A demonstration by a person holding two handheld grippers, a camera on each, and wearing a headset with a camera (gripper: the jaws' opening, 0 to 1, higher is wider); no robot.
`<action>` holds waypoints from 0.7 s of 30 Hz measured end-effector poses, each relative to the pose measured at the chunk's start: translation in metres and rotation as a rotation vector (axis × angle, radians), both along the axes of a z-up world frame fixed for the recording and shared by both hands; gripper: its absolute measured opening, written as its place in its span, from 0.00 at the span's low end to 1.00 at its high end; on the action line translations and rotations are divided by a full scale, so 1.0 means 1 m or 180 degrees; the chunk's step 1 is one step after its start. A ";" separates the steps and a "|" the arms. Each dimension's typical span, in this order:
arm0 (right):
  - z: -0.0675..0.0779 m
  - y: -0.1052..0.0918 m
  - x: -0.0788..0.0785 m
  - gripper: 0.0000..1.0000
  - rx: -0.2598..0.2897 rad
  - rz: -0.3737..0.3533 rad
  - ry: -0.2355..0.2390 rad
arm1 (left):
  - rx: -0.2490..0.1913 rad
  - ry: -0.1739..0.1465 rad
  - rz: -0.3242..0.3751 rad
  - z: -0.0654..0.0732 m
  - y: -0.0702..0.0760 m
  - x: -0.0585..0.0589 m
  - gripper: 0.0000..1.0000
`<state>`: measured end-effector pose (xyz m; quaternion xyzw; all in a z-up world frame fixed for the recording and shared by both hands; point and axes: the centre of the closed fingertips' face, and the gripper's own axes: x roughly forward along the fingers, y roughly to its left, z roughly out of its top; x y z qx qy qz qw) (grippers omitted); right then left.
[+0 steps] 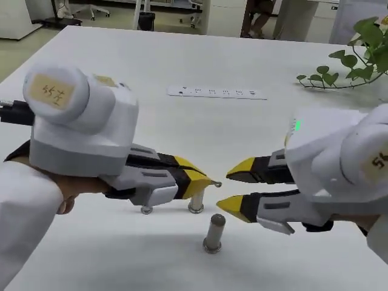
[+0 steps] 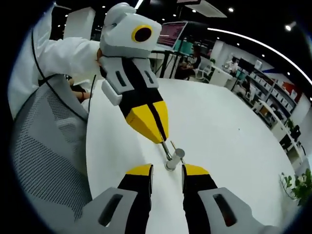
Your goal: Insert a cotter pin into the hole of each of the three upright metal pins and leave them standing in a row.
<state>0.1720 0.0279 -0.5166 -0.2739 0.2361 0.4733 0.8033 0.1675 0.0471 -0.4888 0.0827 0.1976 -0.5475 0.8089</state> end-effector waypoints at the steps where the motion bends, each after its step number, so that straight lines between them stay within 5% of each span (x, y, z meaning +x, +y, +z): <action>1: 0.000 0.000 0.000 0.19 0.0021 0.0003 0.0028 | -0.0010 -0.0029 -0.0036 0.001 -0.001 -0.001 0.00; 6: -0.002 0.002 -0.005 0.14 0.0214 0.0029 0.0278 | 0.0141 -0.0386 -0.0160 0.006 0.000 -0.003 0.00; 12: -0.002 0.010 -0.011 0.11 0.0422 0.0063 0.0451 | 0.0117 -0.0448 -0.0317 0.009 -0.003 -0.011 0.00; 21: -0.003 0.017 -0.019 0.01 0.0373 0.0249 0.0465 | 0.0135 -0.0562 -0.0591 0.009 -0.007 -0.022 0.00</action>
